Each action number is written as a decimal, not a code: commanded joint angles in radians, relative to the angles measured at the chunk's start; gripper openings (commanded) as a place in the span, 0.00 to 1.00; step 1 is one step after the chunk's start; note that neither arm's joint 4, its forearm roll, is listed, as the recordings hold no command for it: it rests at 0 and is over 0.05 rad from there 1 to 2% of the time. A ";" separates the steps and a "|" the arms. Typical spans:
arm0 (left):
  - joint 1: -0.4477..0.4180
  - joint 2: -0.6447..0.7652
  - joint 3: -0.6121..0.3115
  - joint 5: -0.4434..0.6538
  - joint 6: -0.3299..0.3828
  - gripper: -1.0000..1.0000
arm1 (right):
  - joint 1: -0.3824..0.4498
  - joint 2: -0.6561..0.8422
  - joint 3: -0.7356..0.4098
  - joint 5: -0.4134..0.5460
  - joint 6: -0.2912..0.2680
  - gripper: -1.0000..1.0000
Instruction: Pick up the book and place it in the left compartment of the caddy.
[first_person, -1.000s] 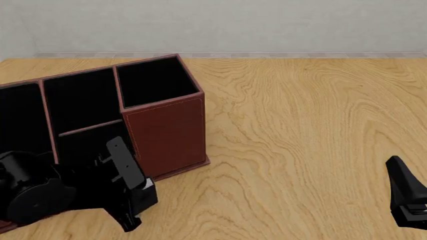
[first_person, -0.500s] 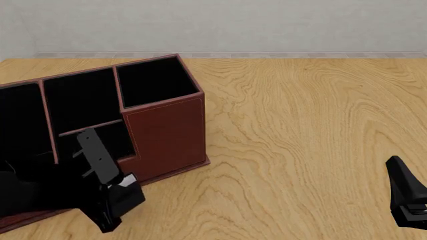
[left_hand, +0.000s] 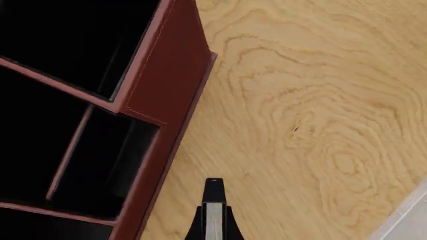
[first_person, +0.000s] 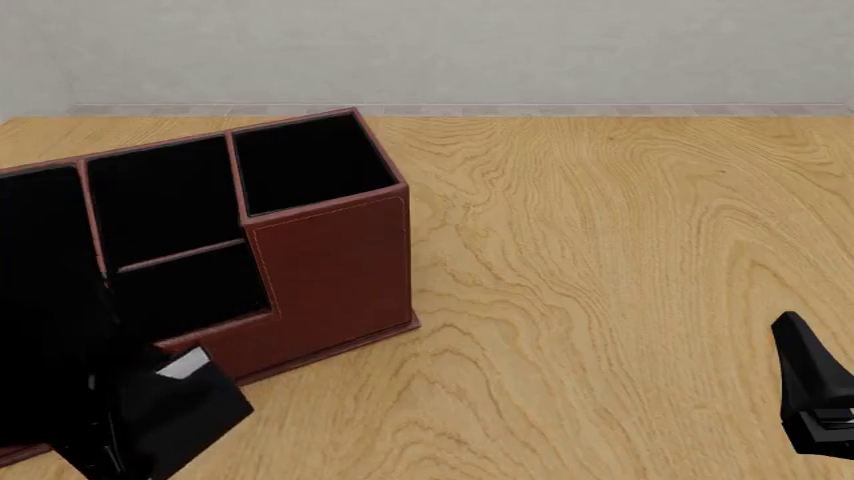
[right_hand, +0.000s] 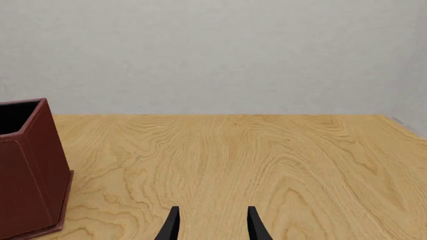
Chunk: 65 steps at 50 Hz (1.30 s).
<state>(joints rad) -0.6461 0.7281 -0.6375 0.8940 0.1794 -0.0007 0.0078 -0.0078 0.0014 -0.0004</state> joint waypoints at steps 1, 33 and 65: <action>0.003 -0.119 -0.077 0.170 -0.088 0.00 | 0.000 0.000 0.002 -0.002 0.000 1.00; 0.122 -0.265 -0.152 0.326 -0.219 0.00 | 0.000 0.000 0.002 -0.002 0.000 1.00; 0.345 -0.311 -0.216 0.326 -0.183 0.00 | 0.001 0.000 0.002 -0.002 0.000 1.00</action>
<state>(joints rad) -0.3538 0.4320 -0.8298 1.2200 -0.0185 -0.0007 0.0078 -0.0078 0.0013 -0.0004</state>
